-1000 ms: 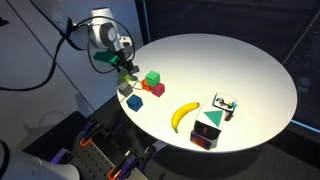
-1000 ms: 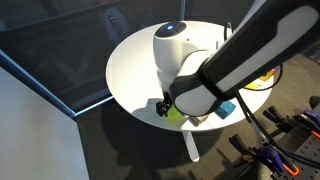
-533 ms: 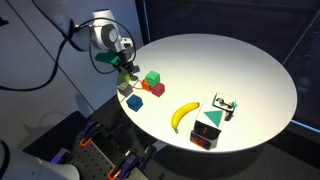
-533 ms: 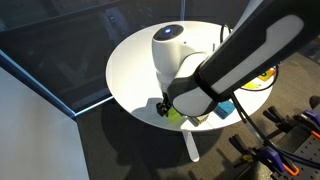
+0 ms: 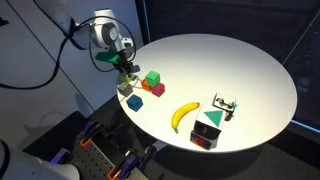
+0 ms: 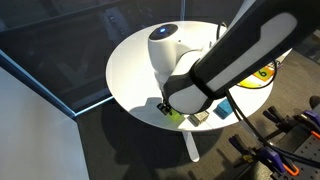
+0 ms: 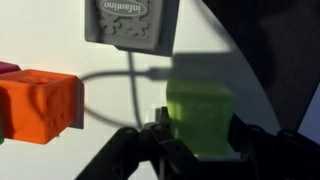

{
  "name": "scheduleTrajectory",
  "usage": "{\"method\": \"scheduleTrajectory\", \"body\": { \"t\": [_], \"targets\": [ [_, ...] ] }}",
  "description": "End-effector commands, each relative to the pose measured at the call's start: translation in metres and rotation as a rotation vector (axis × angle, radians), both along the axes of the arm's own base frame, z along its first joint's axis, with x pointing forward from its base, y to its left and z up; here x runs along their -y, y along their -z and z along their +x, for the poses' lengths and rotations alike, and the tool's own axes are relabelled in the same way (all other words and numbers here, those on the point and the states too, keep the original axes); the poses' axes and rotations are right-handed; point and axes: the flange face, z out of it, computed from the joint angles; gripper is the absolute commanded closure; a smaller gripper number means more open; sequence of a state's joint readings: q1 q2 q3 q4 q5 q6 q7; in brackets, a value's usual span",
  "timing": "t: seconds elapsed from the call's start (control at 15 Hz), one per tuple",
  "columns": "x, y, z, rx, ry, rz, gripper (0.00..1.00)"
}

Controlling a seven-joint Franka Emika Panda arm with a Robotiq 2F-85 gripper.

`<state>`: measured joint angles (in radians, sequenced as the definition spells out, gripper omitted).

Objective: Put the yellow block onto the blue block

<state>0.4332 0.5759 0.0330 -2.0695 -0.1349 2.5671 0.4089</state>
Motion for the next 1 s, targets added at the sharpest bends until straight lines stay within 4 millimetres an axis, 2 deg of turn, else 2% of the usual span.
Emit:
{"method": "scheduleTrajectory", "body": {
  "t": [0.0,0.47,0.93],
  "targets": [
    [-0.001,-0.014,0.006,-0.012,-0.003,-0.035,0.71],
    [0.000,-0.041,0.013,-0.019,0.008,-0.044,0.71],
    [0.011,-0.075,0.014,-0.028,0.023,-0.056,0.71]
  ]
}}
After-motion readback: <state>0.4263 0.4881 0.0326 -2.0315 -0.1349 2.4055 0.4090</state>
